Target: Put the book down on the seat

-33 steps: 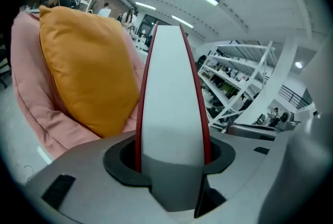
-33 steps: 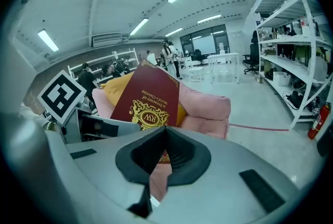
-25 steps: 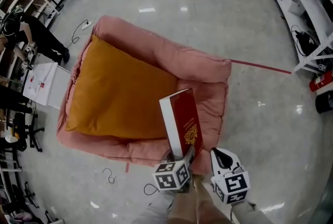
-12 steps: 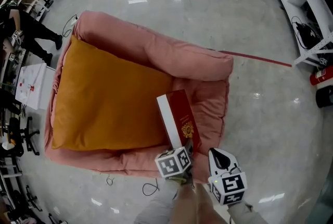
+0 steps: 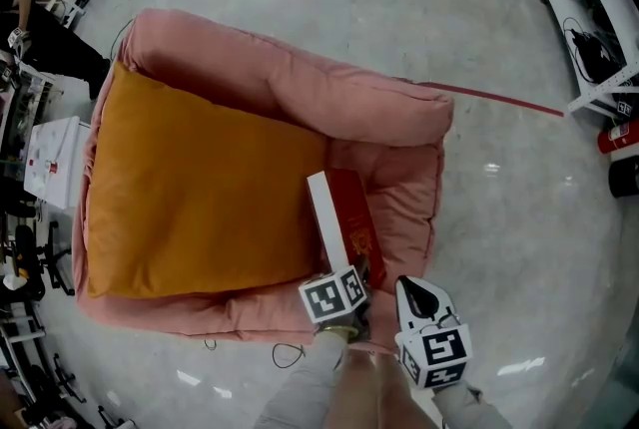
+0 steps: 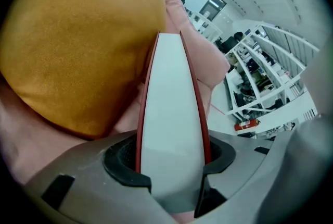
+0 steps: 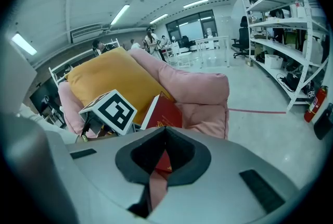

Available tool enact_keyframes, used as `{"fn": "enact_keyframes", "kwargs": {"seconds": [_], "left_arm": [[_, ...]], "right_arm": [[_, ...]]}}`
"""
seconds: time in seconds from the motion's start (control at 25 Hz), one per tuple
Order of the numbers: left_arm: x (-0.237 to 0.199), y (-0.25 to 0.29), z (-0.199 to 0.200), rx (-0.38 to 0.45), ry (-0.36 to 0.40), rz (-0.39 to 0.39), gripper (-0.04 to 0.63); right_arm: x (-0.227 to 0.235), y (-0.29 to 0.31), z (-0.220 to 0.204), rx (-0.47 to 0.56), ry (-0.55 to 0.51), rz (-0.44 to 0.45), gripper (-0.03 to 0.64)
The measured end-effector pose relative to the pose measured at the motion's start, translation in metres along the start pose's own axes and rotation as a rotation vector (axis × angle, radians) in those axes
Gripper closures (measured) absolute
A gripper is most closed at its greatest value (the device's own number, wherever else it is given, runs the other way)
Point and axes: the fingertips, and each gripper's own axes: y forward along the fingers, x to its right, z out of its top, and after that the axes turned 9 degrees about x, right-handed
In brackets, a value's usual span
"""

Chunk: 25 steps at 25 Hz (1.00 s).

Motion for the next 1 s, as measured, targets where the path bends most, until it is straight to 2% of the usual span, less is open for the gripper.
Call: {"fn": "enact_keyframes", "kwargs": {"seconds": [0.32,0.52,0.8,1.0], "left_arm": [[-0.001,0.014,0.001,-0.039,0.007,-0.002,0.342],[0.000,0.006,0.005,-0.014,0.015,-0.006,0.274],[0.002,-0.023,0.005,0.015,0.022,-0.019,0.265],[0.013,-0.051,0.008,0.046,0.039,-0.065,0.269]], "right_arm": [[0.000,-0.003,-0.004,-0.008,0.009,-0.004,0.612],[-0.001,-0.008,-0.002,-0.004,0.004,-0.006,0.612],[-0.006,-0.021,0.006,0.016,-0.025,0.003,0.612],[-0.008,-0.034,0.013,0.035,-0.048,0.011,0.612]]}}
